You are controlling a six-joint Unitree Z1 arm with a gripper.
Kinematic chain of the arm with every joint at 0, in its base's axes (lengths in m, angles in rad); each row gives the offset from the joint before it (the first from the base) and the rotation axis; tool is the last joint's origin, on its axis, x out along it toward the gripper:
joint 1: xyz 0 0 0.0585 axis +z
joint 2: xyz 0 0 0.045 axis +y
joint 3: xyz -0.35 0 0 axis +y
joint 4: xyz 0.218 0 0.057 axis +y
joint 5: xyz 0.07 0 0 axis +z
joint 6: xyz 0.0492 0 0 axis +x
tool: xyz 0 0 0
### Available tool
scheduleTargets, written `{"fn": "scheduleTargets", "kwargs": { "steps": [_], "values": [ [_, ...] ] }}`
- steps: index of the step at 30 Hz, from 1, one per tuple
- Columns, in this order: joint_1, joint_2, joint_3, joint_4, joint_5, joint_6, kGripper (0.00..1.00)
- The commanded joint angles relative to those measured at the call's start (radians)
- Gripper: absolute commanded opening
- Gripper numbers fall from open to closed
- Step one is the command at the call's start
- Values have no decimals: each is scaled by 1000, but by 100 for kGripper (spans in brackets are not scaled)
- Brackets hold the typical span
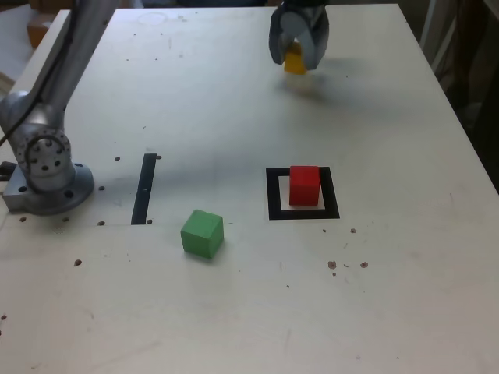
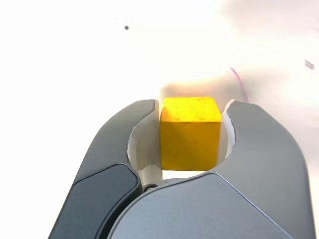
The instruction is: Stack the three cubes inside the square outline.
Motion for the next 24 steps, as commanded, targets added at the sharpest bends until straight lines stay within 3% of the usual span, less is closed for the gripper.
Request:
{"fn": "scheduleTargets", "kwargs": {
  "steps": [1,7,9,15,24],
  "values": [
    [-38,-40,-42,66,4,-41,17],
    [-202,-124,-135,281,-1,-228,17],
    [-259,-155,-134,314,-9,-291,17],
    [-410,-231,-63,344,-46,-477,17],
    [-570,-288,83,338,-71,-739,17]
  ]
}}
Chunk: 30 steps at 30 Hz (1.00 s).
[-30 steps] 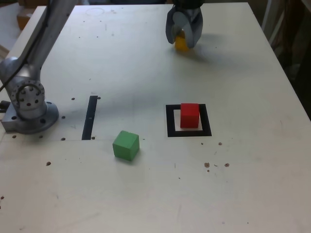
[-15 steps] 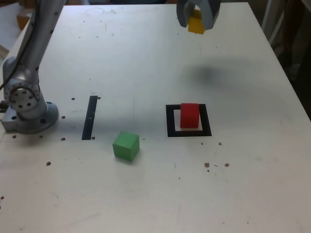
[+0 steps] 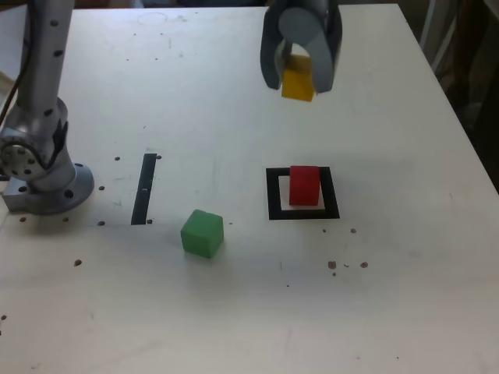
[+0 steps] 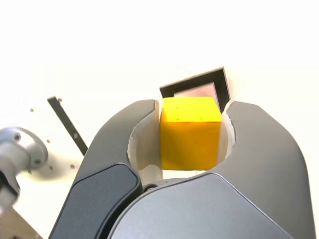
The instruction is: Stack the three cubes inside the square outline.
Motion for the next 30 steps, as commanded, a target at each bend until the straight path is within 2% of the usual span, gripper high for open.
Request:
{"fn": "scheduleTargets", "kwargs": {
  "steps": [1,6,11,24,30],
  "values": [
    [-20,-12,10,7,-7,-34,17],
    [-79,-30,61,-8,-56,-153,17],
    [-105,-35,111,-52,-91,-196,17],
    [-134,-36,272,-256,-99,-273,17],
    [-135,-20,319,-293,-76,-280,17]
  ]
}}
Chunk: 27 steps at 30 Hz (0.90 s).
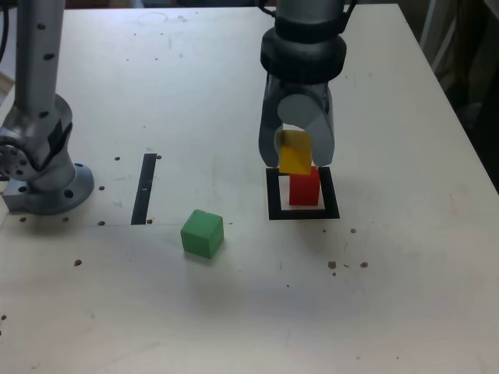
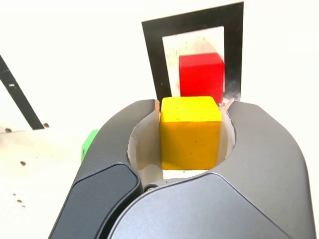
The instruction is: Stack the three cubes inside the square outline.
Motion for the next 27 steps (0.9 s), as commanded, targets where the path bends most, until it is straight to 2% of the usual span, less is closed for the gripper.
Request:
{"fn": "scheduleTargets", "kwargs": {
  "steps": [1,10,27],
  "values": [
    [-1,11,2,-2,10,-1,17],
    [-1,31,-3,-19,30,1,17],
    [14,49,-1,-52,32,18,18]
  ]
}}
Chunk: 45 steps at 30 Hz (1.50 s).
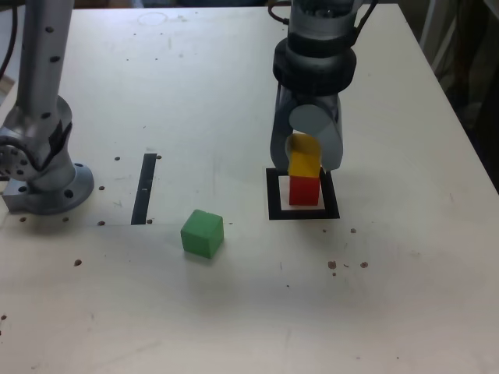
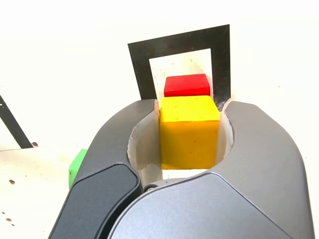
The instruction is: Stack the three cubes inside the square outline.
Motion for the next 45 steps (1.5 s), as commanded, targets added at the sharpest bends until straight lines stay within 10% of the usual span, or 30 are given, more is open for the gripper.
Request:
{"fn": "scheduleTargets", "kwargs": {
  "steps": [1,12,20,27,45],
  "values": [
    [2,8,1,-6,-5,2,18],
    [2,15,25,-13,-10,3,25],
    [2,14,22,-26,-20,22,77],
    [2,9,27,-39,-24,36,94],
    [-15,-198,87,127,11,61,99]
  ]
}}
